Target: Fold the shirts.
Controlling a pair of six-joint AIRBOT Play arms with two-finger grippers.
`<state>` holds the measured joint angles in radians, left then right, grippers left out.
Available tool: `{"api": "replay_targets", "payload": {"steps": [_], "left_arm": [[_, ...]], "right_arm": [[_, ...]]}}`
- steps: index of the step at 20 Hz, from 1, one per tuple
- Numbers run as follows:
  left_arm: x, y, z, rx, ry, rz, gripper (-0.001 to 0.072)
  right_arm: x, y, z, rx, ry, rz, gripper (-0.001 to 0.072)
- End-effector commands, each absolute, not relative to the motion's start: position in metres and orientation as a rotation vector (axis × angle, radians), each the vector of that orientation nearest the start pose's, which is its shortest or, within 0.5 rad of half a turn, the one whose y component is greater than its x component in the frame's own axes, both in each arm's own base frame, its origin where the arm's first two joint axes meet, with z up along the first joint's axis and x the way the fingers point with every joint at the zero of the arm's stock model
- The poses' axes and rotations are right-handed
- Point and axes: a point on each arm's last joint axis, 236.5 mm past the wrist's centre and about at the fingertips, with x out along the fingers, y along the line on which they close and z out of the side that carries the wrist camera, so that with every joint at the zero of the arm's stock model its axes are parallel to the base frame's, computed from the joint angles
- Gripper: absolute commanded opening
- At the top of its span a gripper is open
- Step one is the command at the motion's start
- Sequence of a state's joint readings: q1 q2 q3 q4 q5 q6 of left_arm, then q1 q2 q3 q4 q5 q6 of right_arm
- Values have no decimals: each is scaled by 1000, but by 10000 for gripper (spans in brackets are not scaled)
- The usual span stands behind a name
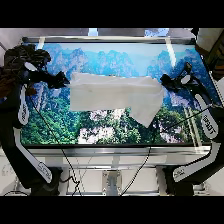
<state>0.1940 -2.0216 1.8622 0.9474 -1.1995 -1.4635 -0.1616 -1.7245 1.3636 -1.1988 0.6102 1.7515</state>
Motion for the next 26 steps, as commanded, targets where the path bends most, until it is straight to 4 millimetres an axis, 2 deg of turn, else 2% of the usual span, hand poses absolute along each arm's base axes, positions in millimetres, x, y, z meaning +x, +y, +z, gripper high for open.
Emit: {"api": "replay_targets", "payload": {"steps": [1,4,5,7,9,11,12,14,15,16,18,19,21,23,24,26], "left_arm": [[553,-20,-56,-619,1245,-243,431],[549,-14,-43,-613,1260,-265,431],[550,-8,-30,-596,1249,-282,431],[556,5,11,-555,1194,-317,431],[566,14,73,-578,1047,-358,431],[570,18,160,-623,810,-444,431],[565,20,210,-632,682,-493,431],[535,27,294,-579,489,-551,430],[511,30,319,-502,457,-548,429],[486,33,327,-413,485,-523,429],[435,56,307,-215,669,-358,428],[423,76,304,-190,696,-244,427],[418,93,303,-208,659,-167,427],[414,94,273,-266,742,-183,428],[415,92,257,-301,776,-197,433],[415,88,215,-376,854,-222,441]], "right_arm": [[542,-39,-58,643,947,-183,340],[536,-40,-47,617,971,-158,340],[536,-39,-36,567,975,-121,340],[543,-37,4,444,928,-39,340],[554,-38,67,361,813,10,340],[557,-38,144,290,668,40,340],[552,-38,185,229,597,57,340],[527,-43,255,104,500,46,340],[508,-49,278,42,486,18,340],[485,-59,292,-25,505,-26,340],[434,-83,292,-109,625,-124,340],[408,-95,284,-114,706,-164,340],[369,-120,259,-75,842,-233,341],[336,-141,220,14,975,-280,350],[328,-143,196,95,1012,-267,440],[315,-121,141,305,1100,-166,473]]}}
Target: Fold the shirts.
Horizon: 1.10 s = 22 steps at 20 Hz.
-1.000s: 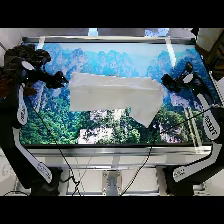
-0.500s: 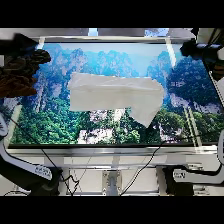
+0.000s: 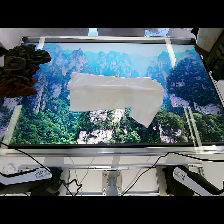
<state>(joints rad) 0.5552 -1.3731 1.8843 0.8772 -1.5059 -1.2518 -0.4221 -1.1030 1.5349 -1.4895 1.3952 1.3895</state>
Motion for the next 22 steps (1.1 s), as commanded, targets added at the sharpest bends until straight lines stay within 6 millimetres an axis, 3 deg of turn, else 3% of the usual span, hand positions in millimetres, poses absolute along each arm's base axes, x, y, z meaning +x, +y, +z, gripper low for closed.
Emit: {"api": "replay_targets", "payload": {"steps": [1,3,5,7,9,12,15,18,22], "left_arm": [[412,86,190,-413,909,-231,440],[406,82,150,-484,1000,-243,440],[402,79,122,-535,1063,-251,440],[400,78,107,-544,1089,-264,441],[404,80,106,-544,1076,-255,440],[408,79,109,-551,1056,-260,440],[408,79,109,-552,1055,-261,440],[408,79,109,-552,1056,-262,440],[410,80,108,-551,1050,-255,439]], "right_arm": [[304,-104,110,404,1164,-106,474],[284,-64,54,576,1284,0,473],[271,-26,10,735,1345,68,473],[267,-2,-30,872,1333,57,474],[273,14,-60,1007,1261,6,474],[285,35,-88,1096,1167,-63,473],[294,62,-103,1090,1148,-74,472],[308,75,-116,1111,1116,-129,470],[302,86,-140,1143,1179,-171,461]]}}
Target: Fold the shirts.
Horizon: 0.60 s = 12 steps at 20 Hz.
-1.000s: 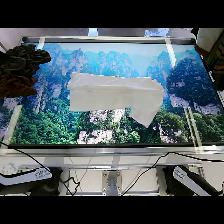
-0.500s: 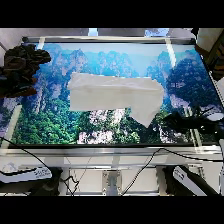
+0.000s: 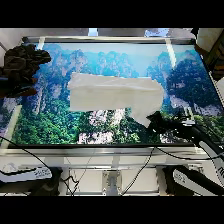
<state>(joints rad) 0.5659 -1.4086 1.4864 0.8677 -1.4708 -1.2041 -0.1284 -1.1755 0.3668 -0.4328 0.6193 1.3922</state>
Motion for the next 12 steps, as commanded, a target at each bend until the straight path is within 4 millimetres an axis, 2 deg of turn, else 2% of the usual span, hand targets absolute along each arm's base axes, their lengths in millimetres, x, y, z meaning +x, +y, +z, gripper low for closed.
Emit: {"api": "replay_targets", "payload": {"steps": [1,3,6,8,10,11,12], "left_arm": [[411,81,108,-553,1045,-253,439],[411,79,104,-566,1052,-258,439],[403,63,84,-658,1089,-297,439],[393,49,64,-741,1129,-323,439],[382,37,35,-780,1178,-330,441],[377,29,18,-804,1204,-320,486],[371,20,1,-824,1230,-308,580]], "right_arm": [[301,86,-143,1147,1186,-177,458],[302,83,-145,1134,1176,-184,339],[305,78,-146,1098,1157,-183,44],[305,77,-146,1083,1155,-175,24],[305,78,-146,1083,1156,-174,24],[305,77,-146,1083,1155,-175,24],[305,77,-146,1083,1154,-175,24]]}}
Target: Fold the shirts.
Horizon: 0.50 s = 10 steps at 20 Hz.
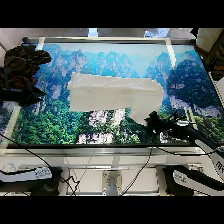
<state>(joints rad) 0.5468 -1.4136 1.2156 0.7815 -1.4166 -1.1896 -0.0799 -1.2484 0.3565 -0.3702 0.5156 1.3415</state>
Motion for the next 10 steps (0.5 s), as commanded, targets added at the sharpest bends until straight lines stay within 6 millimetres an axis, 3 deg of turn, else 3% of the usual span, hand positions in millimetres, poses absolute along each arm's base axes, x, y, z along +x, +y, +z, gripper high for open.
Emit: {"api": "replay_targets", "payload": {"steps": [1,4,10], "left_arm": [[366,10,-17,-835,1255,-295,588],[366,-11,-54,-835,1260,-232,587],[375,-54,-95,-832,1314,-201,585]], "right_arm": [[305,77,-146,1082,1154,-176,24],[306,77,-146,1083,1154,-175,24],[308,73,-147,1078,1139,-190,24]]}}
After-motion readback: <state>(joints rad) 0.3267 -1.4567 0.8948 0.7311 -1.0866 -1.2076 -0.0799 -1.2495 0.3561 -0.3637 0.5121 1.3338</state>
